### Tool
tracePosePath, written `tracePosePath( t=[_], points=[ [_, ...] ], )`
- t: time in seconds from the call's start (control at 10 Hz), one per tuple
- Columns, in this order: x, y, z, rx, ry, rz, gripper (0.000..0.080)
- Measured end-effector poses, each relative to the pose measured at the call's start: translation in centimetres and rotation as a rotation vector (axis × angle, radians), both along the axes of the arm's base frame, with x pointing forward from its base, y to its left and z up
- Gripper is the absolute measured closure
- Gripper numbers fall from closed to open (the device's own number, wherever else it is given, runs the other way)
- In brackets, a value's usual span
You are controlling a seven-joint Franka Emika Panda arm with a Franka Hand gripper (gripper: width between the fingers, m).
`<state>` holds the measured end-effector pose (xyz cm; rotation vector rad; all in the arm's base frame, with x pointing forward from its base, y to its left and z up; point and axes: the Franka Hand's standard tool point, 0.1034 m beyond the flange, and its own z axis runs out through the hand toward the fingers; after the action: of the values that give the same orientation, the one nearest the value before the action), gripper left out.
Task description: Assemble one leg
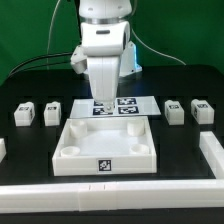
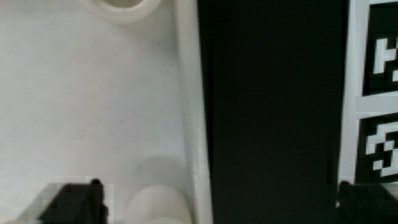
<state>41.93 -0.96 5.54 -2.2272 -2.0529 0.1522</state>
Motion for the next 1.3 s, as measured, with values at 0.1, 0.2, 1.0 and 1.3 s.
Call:
tracePosePath(
  t=[0.1,0.2,1.0,1.3],
  points=[
    [-0.2,0.1,-0.7,0.003,0.007,0.001,0.0150],
    [-0.5,0.2,-1.6,0.007,0.025,0.002,0.0150],
    [-1.3,1.3,-3.8,0.014,0.087,-0.015,0.0272],
    [-1.3,1.3,-3.8,0.014,0.088,-0.015,0.0598]
  ],
)
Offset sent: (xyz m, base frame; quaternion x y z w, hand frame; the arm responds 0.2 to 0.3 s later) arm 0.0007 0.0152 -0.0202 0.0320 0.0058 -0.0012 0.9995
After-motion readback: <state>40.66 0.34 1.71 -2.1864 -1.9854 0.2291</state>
